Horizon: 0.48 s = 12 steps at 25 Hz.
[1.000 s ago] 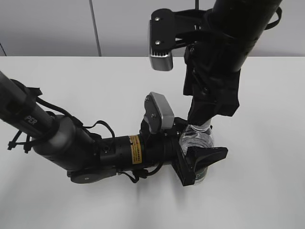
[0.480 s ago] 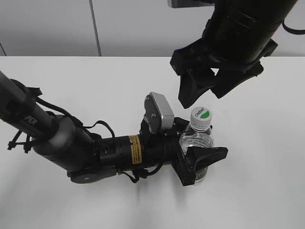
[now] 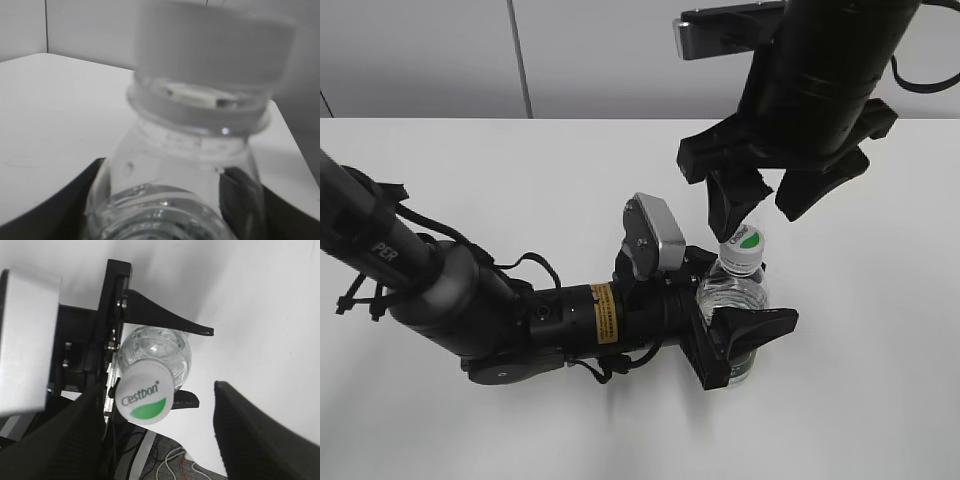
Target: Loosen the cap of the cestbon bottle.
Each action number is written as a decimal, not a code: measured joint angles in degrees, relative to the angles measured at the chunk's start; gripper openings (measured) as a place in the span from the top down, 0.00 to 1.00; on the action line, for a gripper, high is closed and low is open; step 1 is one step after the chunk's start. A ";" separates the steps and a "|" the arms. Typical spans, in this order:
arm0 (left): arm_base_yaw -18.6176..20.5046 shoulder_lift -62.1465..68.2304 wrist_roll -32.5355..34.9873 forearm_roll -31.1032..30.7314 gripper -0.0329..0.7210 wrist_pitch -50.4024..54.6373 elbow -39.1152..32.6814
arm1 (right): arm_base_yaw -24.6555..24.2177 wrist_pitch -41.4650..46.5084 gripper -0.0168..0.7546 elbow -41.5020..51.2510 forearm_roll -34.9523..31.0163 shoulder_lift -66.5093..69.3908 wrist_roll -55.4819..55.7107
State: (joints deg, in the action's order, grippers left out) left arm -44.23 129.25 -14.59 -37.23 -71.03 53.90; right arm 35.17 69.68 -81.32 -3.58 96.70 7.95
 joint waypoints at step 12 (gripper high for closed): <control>0.00 0.00 0.00 0.00 0.28 0.00 0.00 | 0.00 0.11 0.43 0.00 -0.23 2.16 0.08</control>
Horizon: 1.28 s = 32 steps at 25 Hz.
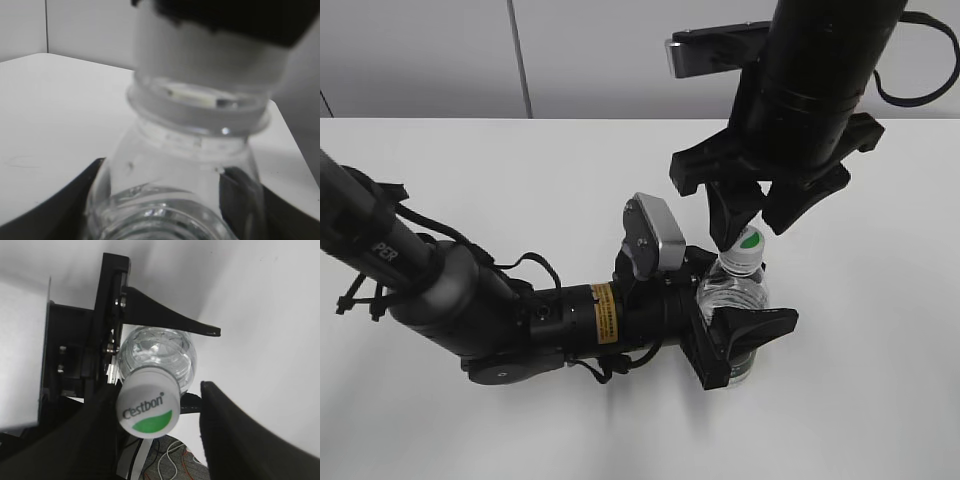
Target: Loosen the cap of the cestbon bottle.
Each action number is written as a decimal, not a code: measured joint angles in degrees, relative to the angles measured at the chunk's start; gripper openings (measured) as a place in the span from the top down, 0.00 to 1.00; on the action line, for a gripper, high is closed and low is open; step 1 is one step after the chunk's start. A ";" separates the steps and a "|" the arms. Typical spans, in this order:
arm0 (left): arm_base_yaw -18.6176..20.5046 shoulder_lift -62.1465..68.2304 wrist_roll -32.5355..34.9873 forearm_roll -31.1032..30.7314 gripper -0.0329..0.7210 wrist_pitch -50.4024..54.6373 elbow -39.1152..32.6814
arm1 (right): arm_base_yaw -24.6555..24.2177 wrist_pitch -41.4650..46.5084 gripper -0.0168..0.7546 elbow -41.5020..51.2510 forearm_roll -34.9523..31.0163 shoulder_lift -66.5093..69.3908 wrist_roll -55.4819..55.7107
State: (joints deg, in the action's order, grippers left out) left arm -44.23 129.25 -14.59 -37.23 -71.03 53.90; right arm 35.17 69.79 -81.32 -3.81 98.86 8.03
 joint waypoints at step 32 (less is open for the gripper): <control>0.00 0.00 0.00 0.03 0.28 0.18 0.00 | 0.00 0.51 0.59 -0.45 -1.63 0.77 -77.24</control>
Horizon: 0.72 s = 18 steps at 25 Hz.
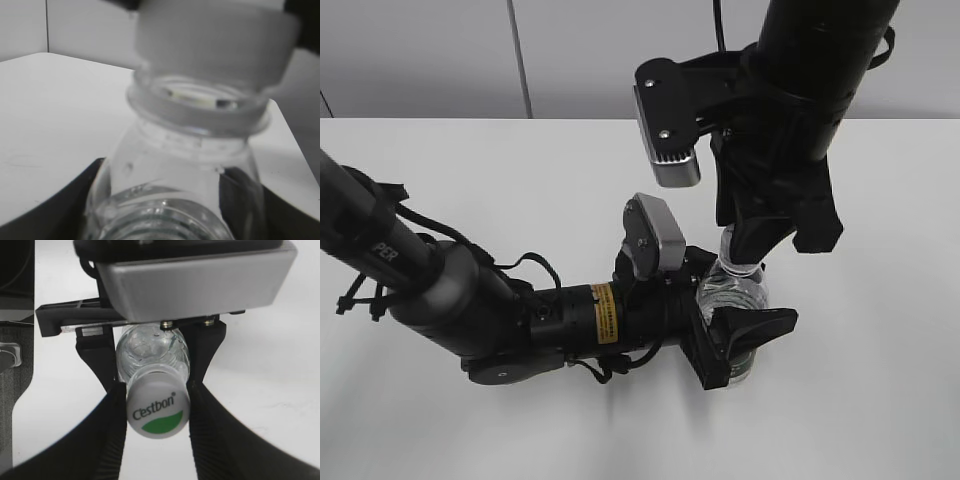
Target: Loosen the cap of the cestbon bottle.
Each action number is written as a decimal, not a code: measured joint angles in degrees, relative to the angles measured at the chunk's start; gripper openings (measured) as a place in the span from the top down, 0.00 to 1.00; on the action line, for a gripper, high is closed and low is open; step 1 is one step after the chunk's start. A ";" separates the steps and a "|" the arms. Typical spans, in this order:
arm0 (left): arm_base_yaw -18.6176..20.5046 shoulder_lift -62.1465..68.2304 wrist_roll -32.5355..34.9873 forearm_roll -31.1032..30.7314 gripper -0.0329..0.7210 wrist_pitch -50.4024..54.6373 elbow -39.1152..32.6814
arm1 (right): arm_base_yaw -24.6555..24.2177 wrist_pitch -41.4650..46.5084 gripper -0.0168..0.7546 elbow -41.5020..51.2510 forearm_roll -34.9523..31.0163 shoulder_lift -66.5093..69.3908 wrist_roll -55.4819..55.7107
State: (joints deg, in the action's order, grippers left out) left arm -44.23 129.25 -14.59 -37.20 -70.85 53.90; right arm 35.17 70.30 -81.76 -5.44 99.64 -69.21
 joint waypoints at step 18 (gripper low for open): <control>0.00 0.00 -0.05 0.07 0.28 -0.10 0.00 | 0.09 -0.12 0.59 0.35 0.85 -2.51 -4.93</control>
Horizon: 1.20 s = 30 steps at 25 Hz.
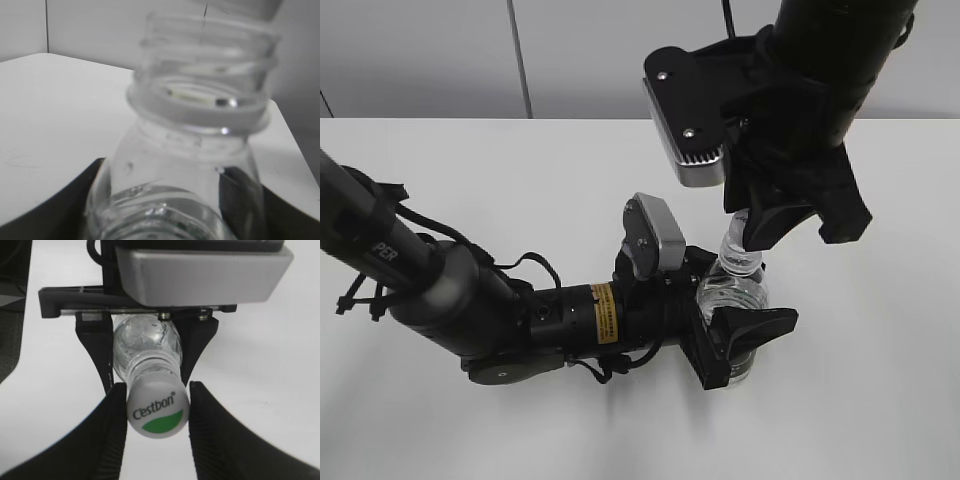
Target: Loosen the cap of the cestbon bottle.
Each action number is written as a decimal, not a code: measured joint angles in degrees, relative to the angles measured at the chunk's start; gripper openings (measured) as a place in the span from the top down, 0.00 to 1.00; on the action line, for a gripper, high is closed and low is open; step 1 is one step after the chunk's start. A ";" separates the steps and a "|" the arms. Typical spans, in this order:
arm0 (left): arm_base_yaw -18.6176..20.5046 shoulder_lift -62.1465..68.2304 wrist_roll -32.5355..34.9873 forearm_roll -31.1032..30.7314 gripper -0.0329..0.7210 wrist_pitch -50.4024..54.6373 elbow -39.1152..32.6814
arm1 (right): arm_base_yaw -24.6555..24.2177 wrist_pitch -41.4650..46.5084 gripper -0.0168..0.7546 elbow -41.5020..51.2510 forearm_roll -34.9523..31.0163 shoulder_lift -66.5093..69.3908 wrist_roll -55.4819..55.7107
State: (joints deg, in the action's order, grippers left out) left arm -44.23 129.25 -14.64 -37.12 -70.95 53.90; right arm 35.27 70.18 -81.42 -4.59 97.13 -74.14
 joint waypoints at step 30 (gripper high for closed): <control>0.00 0.00 0.00 -0.06 0.28 -0.02 0.00 | -32.95 -36.99 0.59 35.39 -2.15 5.57 63.87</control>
State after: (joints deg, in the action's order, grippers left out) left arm -44.23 129.25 -14.64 -37.18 -70.97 53.90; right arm 2.32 33.19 -46.02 -6.74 102.70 -10.27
